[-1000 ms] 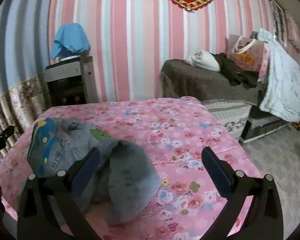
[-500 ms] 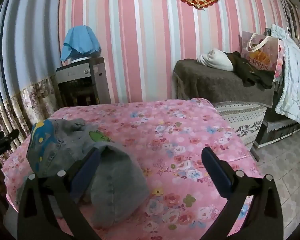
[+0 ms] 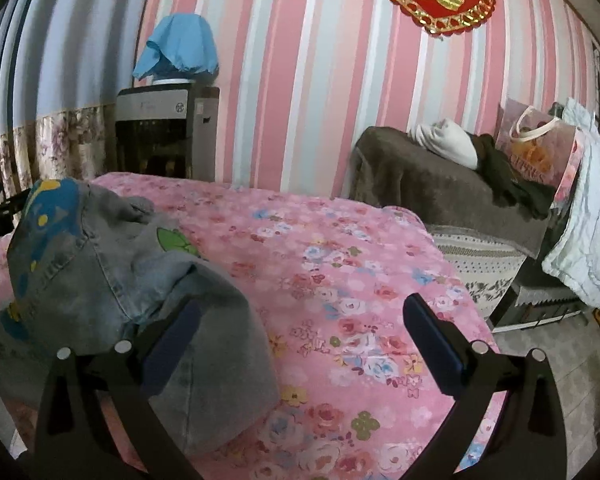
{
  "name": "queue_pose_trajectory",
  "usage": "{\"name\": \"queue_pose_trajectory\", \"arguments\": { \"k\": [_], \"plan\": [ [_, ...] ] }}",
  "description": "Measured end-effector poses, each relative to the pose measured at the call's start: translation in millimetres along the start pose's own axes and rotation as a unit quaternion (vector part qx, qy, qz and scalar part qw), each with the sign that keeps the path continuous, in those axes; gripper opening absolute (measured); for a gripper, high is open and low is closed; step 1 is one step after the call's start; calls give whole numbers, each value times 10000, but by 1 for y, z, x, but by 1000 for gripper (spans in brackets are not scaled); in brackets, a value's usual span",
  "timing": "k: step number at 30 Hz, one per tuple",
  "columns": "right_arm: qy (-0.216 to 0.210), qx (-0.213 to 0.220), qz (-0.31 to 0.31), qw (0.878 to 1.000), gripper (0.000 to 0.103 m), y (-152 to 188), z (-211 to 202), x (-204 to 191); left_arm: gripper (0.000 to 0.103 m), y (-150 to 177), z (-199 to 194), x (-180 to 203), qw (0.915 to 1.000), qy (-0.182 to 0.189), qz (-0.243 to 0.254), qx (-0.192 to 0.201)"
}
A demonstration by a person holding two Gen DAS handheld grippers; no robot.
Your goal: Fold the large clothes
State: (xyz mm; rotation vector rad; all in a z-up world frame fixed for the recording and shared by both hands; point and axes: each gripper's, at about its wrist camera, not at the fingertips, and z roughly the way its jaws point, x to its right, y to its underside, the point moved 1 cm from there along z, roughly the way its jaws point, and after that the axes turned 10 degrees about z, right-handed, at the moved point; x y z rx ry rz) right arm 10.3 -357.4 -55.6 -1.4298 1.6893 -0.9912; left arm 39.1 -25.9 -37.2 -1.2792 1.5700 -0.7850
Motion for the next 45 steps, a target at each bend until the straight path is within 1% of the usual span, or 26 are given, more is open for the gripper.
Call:
{"name": "queue_pose_trajectory", "arguments": {
  "k": [2,4,5,6,7,8,9,10,11,12,13,14,16,17,18,19,20,21,23,24,25,29,30,33,36,45],
  "plan": [
    [96,34,44,9999,101,-2,0,-7,100,0,1,0,10000,16,-2,44],
    [133,66,12,9999,101,-4,-1,-15,100,1,0,0,9998,156,-72,53],
    [245,102,-12,9996,101,-5,-3,-19,100,2,-3,-2,9997,101,-200,23],
    [334,70,-20,9994,101,-7,-6,-23,100,4,-6,-3,9993,169,-329,-7],
    [367,-48,24,9993,101,-8,-7,-26,100,6,-13,-5,9981,243,-564,-10],
    [538,-62,322,9980,101,-9,-16,-25,100,10,-19,-9,9964,264,-806,-48],
    [562,0,606,9966,101,-8,-25,-21,100,14,-27,-12,9944,369,-984,-80],
    [372,54,843,9957,101,-6,-33,-19,100,16,-33,-11,9948,443,-911,-64],
    [87,87,902,9958,101,-6,-40,-20,100,18,-37,-10,9963,390,-761,-72],
    [82,89,780,9969,101,-7,-44,-25,100,18,-41,-8,9981,301,-532,-66],
    [247,107,628,9977,101,-9,-47,-31,100,18,-45,-9,9985,308,-446,-25],
    [311,169,511,9981,101,-11,-51,-35,100,18,-47,-12,9986,299,-438,12],
    [301,359,411,9981,101,-19,-61,-41,100,17,-50,-22,9980,288,-557,101],
    [272,411,419,9979,101,-22,-63,-43,100,17,-49,-28,9973,335,-652,75],
    [207,445,445,9978,101,-25,-65,-45,100,18,-49,-35,9954,480,-822,119],
    [164,429,440,9980,101,-27,-64,-46,100,18,-47,-40,9945,528,-904,77],
    [149,403,415,9982,101,-29,-63,-49,100,18,-44,-42,9945,570,-880,37],
    [138,374,408,9984,101,-31,-60,-51,100,17,-42,-43,9954,595,-746,2],
    [55,376,420,9984,101,-32,-57,-53,100,17,-38,-42,9981,358,-484,-118],
    [85,375,449,9983,101,-32,-54,-53,100,17,-36,-44,9988,261,-404,-115],
    [75,347,485,9982,101,-32,-51,-53,100,17,-34,-44,9988,275,-374,-122],
    [-79,115,743,9971,101,-30,-31,-50,100,16,-24,-47,9980,372,-489,-154],
    [-88,30,793,9968,101,-29,-25,-49,100,17,-20,-46,9982,342,-466,-133],
    [24,-63,814,9967,101,-26,-15,-48,100,19,-13,-43,9981,380,-457,-174],
    [135,-29,790,9968,101,-26,-13,-46,100,21,-8,-44,9965,529,-622,-170],
    [228,60,605,9979,101,-26,-14,-47,100,20,-4,-44,9977,393,-520,-177]
  ]
}}
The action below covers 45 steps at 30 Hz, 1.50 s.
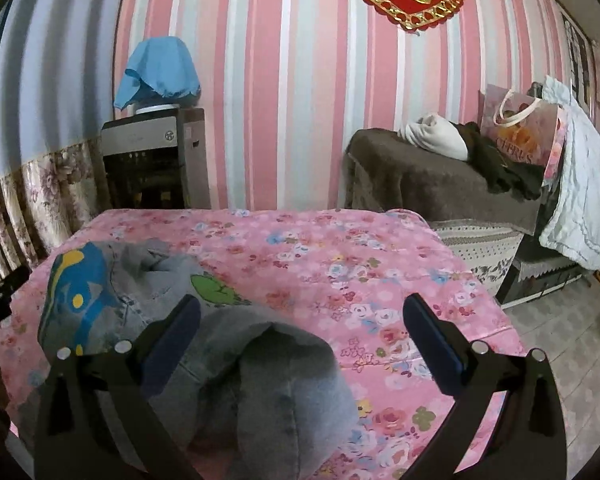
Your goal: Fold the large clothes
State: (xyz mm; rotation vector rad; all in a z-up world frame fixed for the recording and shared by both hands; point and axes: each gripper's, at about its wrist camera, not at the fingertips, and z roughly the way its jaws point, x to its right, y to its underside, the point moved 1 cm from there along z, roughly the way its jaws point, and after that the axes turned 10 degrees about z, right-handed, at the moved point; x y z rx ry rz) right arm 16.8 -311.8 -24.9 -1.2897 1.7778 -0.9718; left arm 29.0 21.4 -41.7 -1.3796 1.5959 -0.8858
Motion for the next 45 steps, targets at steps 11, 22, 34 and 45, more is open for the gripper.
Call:
{"name": "queue_pose_trajectory", "arguments": {
  "k": [11,22,34,45],
  "plan": [
    [161,-230,118,9995,101,8,3,17,100,-1,-10,10,9998,-56,191,0],
    [124,-301,23,9995,101,15,-14,25,100,9,-26,23,9997,21,150,-168],
    [99,-255,-58,9996,101,19,-29,15,100,17,-35,16,9997,-10,82,-228],
    [193,-432,11,9989,101,25,-23,15,100,27,-31,10,9996,37,63,-271]
  ]
}}
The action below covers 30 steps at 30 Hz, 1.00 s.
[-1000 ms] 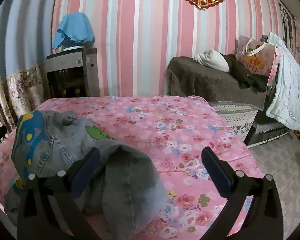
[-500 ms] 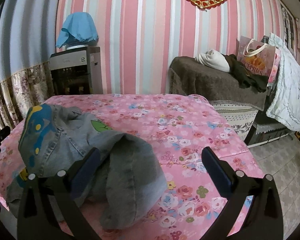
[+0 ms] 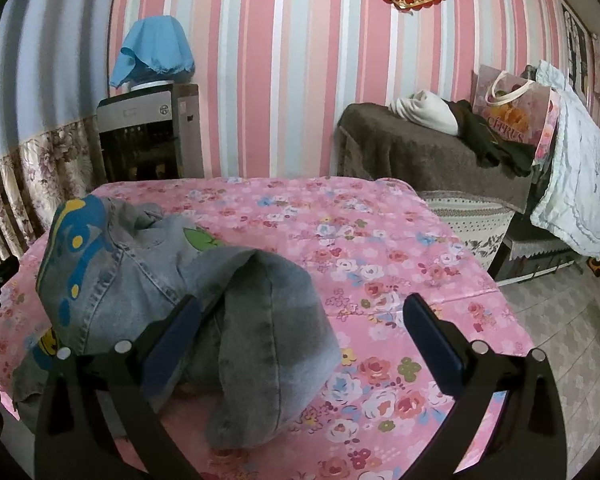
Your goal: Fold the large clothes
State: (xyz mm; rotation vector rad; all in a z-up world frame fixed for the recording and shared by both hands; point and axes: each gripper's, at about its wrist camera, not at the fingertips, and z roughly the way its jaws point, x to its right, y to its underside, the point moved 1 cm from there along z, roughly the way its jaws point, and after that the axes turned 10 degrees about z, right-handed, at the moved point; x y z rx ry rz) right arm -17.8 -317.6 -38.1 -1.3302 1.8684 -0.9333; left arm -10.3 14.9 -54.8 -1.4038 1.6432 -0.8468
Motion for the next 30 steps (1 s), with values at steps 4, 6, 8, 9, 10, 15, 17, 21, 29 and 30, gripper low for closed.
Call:
{"name": "queue_pose_trajectory", "arguments": {
  "k": [4,6,8,9,10,15,17,21,29,30],
  "plan": [
    [-3,-9,-2,10000,101,1,1,0,100,0,3,0,10000,17,13,-31],
    [-19,-21,-9,10000,101,0,0,0,100,0,5,0,10000,17,22,-33],
    [-13,-19,-12,10000,101,0,1,-1,100,0,8,-1,10000,13,34,-43],
    [-32,-43,-6,10000,101,0,1,-1,100,0,9,-1,10000,13,45,-47],
    [-34,-51,4,10000,101,0,3,-1,100,0,9,0,10000,10,57,-55],
    [-27,-75,31,10000,101,-1,6,-3,100,2,12,-1,9999,15,33,-120],
    [-43,-108,23,9999,101,-1,7,-3,100,2,14,-1,9999,10,32,-129],
    [-46,-138,4,9999,101,-1,10,-6,100,2,16,-3,9999,16,23,-107],
    [-224,-109,-13,9997,101,-7,10,-35,100,3,29,-15,9999,31,76,-125],
    [-300,-119,-23,9995,101,-9,10,-42,100,2,31,-16,9999,22,99,-126]
  ]
}}
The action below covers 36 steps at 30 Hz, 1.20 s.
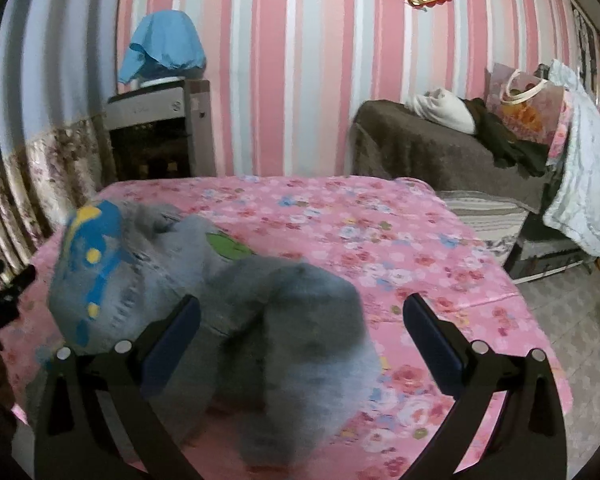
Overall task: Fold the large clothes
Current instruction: 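Grasp the denim jacket's blue-patched sleeve with the right gripper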
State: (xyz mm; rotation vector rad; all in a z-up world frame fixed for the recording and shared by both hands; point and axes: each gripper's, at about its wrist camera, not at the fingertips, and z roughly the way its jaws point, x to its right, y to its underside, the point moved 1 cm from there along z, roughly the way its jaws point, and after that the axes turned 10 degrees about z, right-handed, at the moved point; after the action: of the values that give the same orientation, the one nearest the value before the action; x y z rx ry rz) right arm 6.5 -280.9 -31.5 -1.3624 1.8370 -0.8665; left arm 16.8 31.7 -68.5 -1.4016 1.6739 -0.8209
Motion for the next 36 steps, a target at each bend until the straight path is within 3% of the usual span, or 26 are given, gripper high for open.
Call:
{"name": "queue_pose_trajectory", "arguments": {
  "k": [13,23,33,34,35,36],
  "plan": [
    [-738,88,-346,9966,101,-18,10,-101,100,-10,26,-34,9998,-27,202,6],
    [-766,-152,-414,9961,101,-16,41,-147,100,-12,54,-64,9998,94,137,-91],
    [-639,-581,-561,9947,99,-5,80,-161,100,-13,69,-73,9998,158,40,-117],
    [-613,-654,-597,9942,92,-3,84,-161,100,-13,70,-74,9998,159,34,-128],
    [-643,-734,-613,9933,57,-2,87,-160,100,-12,72,-73,9998,165,20,-141],
    [-625,-884,-569,9925,13,0,94,-156,100,-12,73,-72,9997,170,-7,-155]
  ]
}}
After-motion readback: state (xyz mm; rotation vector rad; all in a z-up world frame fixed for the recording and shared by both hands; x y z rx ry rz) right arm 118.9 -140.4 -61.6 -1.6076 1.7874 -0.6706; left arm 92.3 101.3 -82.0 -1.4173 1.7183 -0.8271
